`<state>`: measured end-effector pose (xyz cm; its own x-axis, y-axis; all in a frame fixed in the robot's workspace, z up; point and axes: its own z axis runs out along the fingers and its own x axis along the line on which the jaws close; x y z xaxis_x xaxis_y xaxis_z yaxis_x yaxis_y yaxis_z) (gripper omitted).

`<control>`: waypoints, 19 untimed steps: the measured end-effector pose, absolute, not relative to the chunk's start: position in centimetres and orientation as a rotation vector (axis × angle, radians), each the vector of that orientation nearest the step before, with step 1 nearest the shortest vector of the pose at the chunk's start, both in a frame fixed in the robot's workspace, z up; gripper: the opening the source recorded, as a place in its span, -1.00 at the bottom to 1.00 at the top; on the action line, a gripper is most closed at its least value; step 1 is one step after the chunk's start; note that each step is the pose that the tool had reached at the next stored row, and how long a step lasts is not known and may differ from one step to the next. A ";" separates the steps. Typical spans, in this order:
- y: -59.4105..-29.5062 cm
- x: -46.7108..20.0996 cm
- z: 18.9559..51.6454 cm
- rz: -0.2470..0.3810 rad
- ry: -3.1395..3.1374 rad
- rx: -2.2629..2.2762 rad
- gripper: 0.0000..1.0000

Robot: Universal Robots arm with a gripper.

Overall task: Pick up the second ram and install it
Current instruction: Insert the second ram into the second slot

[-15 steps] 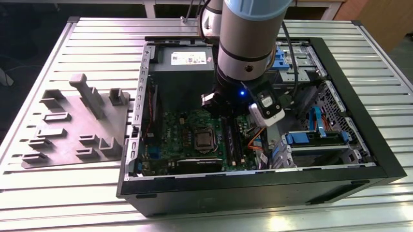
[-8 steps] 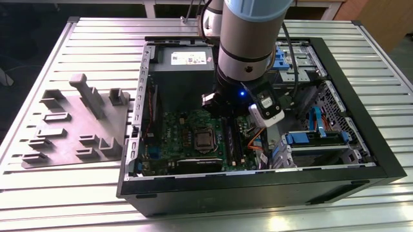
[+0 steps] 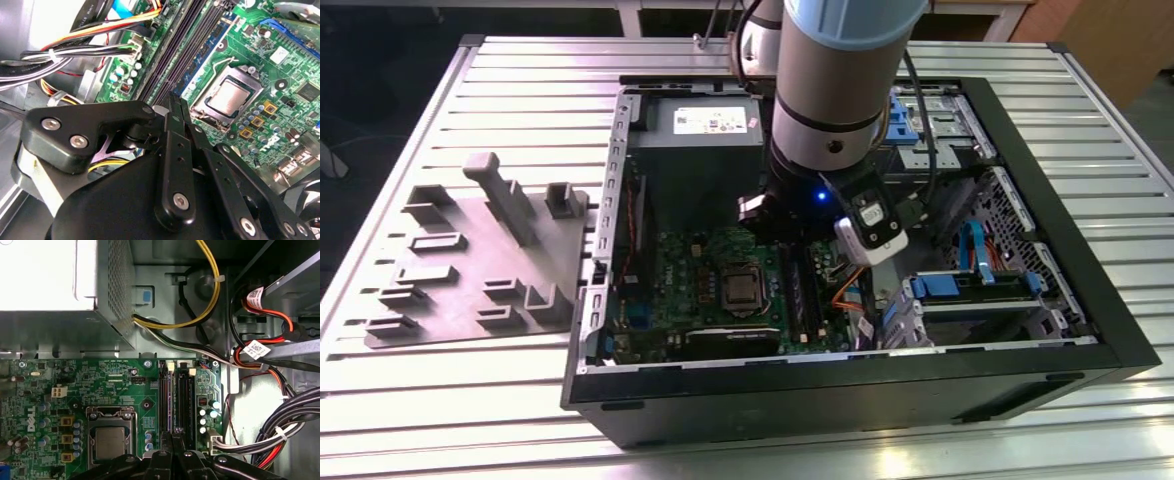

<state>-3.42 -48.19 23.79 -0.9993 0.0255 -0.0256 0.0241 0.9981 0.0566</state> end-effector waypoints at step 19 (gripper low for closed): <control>-48.4 -3.1 23.5 0.090 3.114 0.025 -0.77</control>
